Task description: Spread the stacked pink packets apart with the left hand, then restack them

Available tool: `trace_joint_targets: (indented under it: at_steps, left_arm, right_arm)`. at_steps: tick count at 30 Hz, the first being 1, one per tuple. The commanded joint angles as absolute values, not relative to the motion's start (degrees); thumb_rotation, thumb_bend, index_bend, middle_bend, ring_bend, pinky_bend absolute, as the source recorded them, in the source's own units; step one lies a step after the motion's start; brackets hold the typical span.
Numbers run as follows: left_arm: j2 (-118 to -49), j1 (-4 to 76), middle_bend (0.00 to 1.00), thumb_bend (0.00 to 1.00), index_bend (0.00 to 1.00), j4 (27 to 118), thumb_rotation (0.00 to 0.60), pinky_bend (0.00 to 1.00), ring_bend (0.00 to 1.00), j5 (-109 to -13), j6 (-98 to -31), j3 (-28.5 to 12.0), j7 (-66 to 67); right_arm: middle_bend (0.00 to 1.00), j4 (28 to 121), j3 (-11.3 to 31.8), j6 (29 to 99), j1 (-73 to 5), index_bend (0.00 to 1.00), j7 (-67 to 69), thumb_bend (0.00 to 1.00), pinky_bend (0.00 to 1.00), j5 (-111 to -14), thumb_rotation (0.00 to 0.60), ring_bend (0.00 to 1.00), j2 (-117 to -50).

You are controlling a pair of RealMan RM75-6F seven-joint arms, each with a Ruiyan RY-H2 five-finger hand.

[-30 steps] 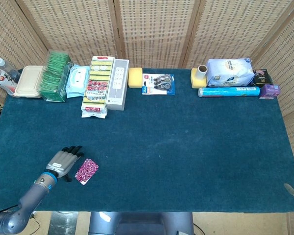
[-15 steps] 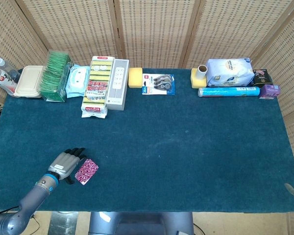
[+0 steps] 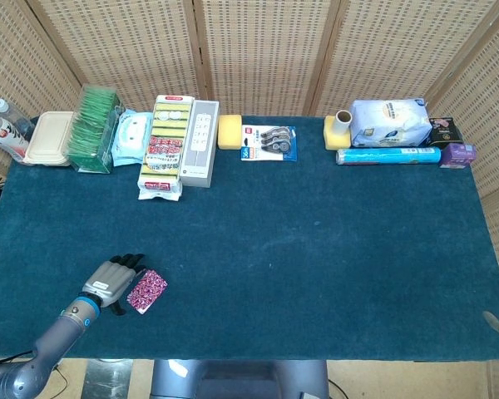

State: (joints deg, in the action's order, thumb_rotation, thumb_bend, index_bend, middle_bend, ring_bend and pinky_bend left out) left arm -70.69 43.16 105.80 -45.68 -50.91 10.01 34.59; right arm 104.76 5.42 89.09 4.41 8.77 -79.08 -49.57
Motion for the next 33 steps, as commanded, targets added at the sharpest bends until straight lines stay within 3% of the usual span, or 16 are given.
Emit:
trace_joint_targets:
  at_steps: [1,23,33]
  left_arm:
    - [-70.7,43.2,0.0,0.12,0.16,106.0,0.6,0.11,0.0,-45.7,-50.9,10.0,34.6]
    - [-66.3,40.7,0.0,0.12,0.16,108.6,0.6,0.11,0.0,-50.7,-54.2,9.9,30.8]
    - [-65.3,38.6,0.0,0.12,0.16,108.4,0.6,0.11,0.0,-54.0,-52.6,12.2,29.5]
  right_arm:
    - [0.0,104.8,5.4,89.1,4.4,0.08,8.7,0.0,0.0,-79.1,0.6,0.0,-49.6]
    - [0.0,104.7,5.4,89.2,4.5,0.08,9.1,0.0,0.0,-79.3,0.6,0.0,-49.5]
    - [0.0,105.1,5.3,89.2,4.4,0.08,8.2,0.0,0.0,-79.4,0.6,0.0,-49.7]
